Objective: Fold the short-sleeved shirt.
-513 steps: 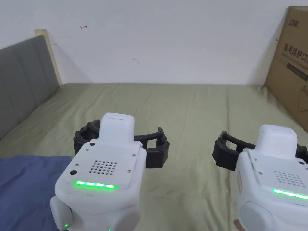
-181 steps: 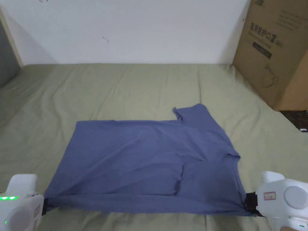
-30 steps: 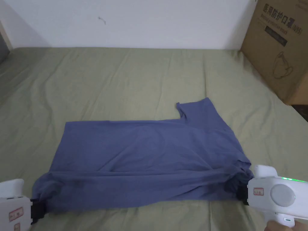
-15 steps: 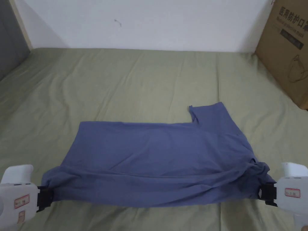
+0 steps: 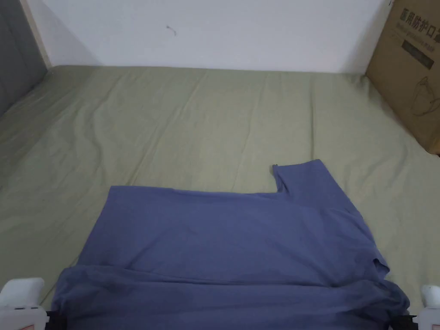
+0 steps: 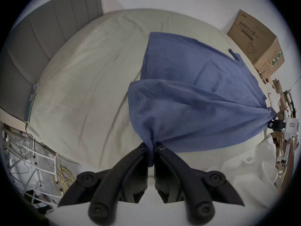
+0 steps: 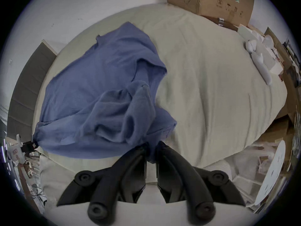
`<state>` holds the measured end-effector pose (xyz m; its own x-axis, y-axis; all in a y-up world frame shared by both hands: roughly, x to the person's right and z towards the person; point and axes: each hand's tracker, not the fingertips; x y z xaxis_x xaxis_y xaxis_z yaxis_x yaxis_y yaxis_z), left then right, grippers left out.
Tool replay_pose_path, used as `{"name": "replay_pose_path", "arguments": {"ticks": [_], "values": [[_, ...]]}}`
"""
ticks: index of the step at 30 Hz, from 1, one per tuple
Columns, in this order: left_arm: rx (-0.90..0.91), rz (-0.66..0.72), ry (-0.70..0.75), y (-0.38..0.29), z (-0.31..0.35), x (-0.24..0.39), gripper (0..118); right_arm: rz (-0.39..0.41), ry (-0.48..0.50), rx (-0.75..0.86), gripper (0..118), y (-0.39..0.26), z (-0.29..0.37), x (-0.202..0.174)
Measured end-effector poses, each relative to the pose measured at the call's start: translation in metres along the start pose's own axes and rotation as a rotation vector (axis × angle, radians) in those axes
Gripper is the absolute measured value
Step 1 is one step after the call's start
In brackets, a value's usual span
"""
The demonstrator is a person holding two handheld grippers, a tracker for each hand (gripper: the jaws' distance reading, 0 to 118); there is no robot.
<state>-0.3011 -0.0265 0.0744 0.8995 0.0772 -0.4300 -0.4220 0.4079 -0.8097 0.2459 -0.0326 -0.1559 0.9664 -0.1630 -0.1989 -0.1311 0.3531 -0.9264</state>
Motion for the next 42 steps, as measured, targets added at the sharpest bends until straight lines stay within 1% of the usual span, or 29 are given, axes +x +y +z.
{"name": "replay_pose_path", "arguments": {"ticks": [1,2,3,4,5,6,8,11,12,13,14,15,16,17,18,20,21,23,26,27,28,29,30,33,35,37,39,40,42], "values": [[0.003,0.004,0.007,0.000,0.000,0.001,25,0.008,-0.006,0.012,38,0.000,0.004,-0.003],[0.003,0.007,0.013,0.001,0.001,0.003,43,0.029,-0.026,0.016,64,0.001,0.008,-0.007],[0.004,0.005,0.029,0.002,0.006,0.003,63,0.064,-0.069,0.018,78,0.001,0.012,-0.008],[0.021,0.001,0.029,0.004,0.011,0.003,87,0.084,-0.066,0.031,79,0.003,0.019,-0.009],[0.036,0.003,0.022,0.007,0.018,0.002,95,0.094,-0.069,0.043,79,0.004,0.027,-0.010],[0.060,0.015,0.014,0.011,0.026,0.003,96,0.096,-0.067,0.051,79,0.007,0.035,-0.011],[0.109,0.034,-0.019,0.020,0.038,0.004,95,0.091,-0.046,0.091,79,0.016,0.051,-0.010],[0.167,0.058,-0.073,0.040,0.050,0.013,89,0.073,0.035,0.168,78,0.035,0.071,-0.017],[0.186,0.060,-0.097,0.047,0.050,0.017,89,0.083,0.055,0.197,78,0.043,0.075,-0.020],[0.188,0.048,-0.095,0.052,0.048,0.023,69,0.104,0.062,0.222,74,0.050,0.075,-0.026],[0.194,0.028,-0.091,0.058,0.045,0.030,43,0.120,0.057,0.236,62,0.056,0.074,-0.033],[0.196,0.008,-0.066,0.063,0.038,0.037,13,0.141,0.027,0.259,33,0.062,0.069,-0.039],[0.186,-0.017,-0.054,0.066,0.030,0.044,0,0.139,-0.003,0.257,0,0.067,0.059,-0.044],[0.179,-0.033,-0.046,0.069,0.023,0.049,0,0.139,-0.005,0.227,0,0.073,0.049,-0.047],[0.158,-0.031,-0.067,0.072,0.014,0.051,0,0.131,0.016,0.191,0,0.077,0.037,-0.050],[0.131,0.002,-0.090,0.077,0.002,0.056,0,0.062,0.062,0.157,0,0.085,0.015,-0.051],[0.132,-0.003,-0.090,0.080,-0.003,0.058,0,0.065,0.070,0.137,0,0.090,0.007,-0.054],[0.123,-0.016,-0.079,0.088,-0.009,0.063,0,0.085,0.051,0.147,0,0.106,-0.005,-0.060],[0.118,-0.045,-0.061,0.105,-0.015,0.066,0,0.127,0.038,0.153,0,0.147,-0.022,-0.065],[0.117,-0.047,-0.060,0.112,-0.018,0.067,0,0.131,0.027,0.157,10,0.163,-0.027,-0.066],[0.117,-0.047,-0.060,0.118,-0.021,0.067,0,0.137,0.011,0.159,49,0.183,-0.034,-0.066],[0.117,-0.044,-0.061,0.123,-0.024,0.067,0,0.139,0.005,0.160,84,0.198,-0.042,-0.066],[0.115,-0.040,-0.063,0.130,-0.027,0.066,0,0.144,0.001,0.152,95,0.218,-0.054,-0.064],[0.107,-0.034,-0.067,0.144,-0.036,0.066,0,0.117,-0.036,0.145,94,0.264,-0.081,-0.060],[0.100,-0.037,-0.065,0.152,-0.043,0.064,0,0.120,-0.016,0.115,94,0.284,-0.101,-0.054],[0.092,-0.039,-0.058,0.158,-0.049,0.063,0,0.121,-0.029,0.074,92,0.290,-0.123,-0.052],[0.081,-0.040,-0.046,0.161,-0.054,0.061,0,0.144,-0.036,0.020,84,0.290,-0.142,-0.049],[0.078,-0.041,-0.039,0.162,-0.056,0.060,0,0.147,-0.047,-0.006,84,0.287,-0.149,-0.049],[0.068,-0.046,-0.033,0.162,-0.058,0.058,0,0.163,-0.053,0.035,84,0.282,-0.143,-0.052]]}}
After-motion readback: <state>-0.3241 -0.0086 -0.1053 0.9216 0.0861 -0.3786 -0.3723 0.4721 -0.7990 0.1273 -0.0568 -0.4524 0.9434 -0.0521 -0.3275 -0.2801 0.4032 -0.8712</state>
